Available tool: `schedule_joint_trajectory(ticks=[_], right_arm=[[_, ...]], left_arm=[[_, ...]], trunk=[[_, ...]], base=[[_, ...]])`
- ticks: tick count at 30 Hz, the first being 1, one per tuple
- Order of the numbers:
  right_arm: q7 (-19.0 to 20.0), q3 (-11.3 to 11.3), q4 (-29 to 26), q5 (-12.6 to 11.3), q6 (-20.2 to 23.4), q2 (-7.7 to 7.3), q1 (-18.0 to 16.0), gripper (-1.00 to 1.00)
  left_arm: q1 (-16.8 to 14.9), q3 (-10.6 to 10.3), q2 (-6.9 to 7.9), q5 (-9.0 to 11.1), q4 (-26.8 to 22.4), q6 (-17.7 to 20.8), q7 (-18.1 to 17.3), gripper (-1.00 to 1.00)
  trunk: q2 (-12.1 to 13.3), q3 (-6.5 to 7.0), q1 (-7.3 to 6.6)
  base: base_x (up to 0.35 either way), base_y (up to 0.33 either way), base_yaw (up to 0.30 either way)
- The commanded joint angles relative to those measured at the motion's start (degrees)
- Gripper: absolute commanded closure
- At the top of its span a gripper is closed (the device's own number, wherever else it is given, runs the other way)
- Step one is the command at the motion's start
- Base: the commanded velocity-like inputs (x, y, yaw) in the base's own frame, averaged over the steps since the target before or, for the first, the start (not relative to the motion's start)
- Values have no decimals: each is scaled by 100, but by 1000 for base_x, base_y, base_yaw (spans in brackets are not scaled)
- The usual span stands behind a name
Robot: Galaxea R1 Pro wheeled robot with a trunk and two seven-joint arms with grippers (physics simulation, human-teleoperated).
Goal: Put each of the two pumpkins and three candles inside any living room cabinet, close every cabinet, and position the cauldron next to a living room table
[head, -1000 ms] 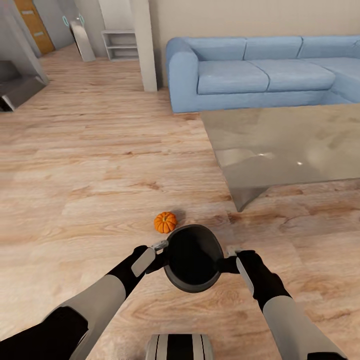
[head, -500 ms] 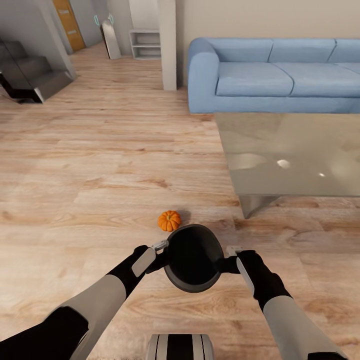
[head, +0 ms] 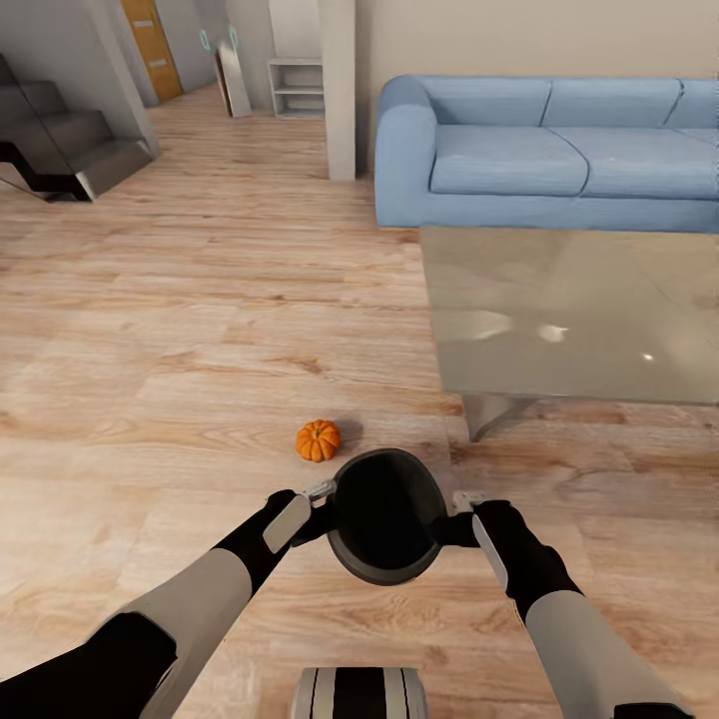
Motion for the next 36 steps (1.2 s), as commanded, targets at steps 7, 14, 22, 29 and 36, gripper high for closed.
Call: schedule_joint_trajectory(ticks=[7, 14, 22, 29, 36], right_arm=[[12, 5, 1, 123, -15, -10, -1, 100], [12, 4, 4, 123, -15, -10, -1, 100], [12, 7, 23, 135, -15, -10, -1, 100], [12, 12, 19, 135, -15, -10, -1, 100], [18, 4, 15, 121, -21, -10, -1, 100]], left_arm=[[-2, -50, 76, -110, -6, 13, 17, 100], [-2, -50, 76, -110, -7, 13, 17, 100], [-2, -50, 76, -110, -7, 13, 17, 100], [-2, -42, 85, -110, -3, 4, 18, 100], [-2, -42, 93, -110, -3, 1, 15, 100]], trunk=[[0, 1, -1], [0, 1, -1], [0, 1, -1], [0, 1, -1], [0, 1, -1]], base=[[0, -300, 0], [0, -301, 0], [0, -301, 0], [0, -134, 0], [0, -2, 0]])
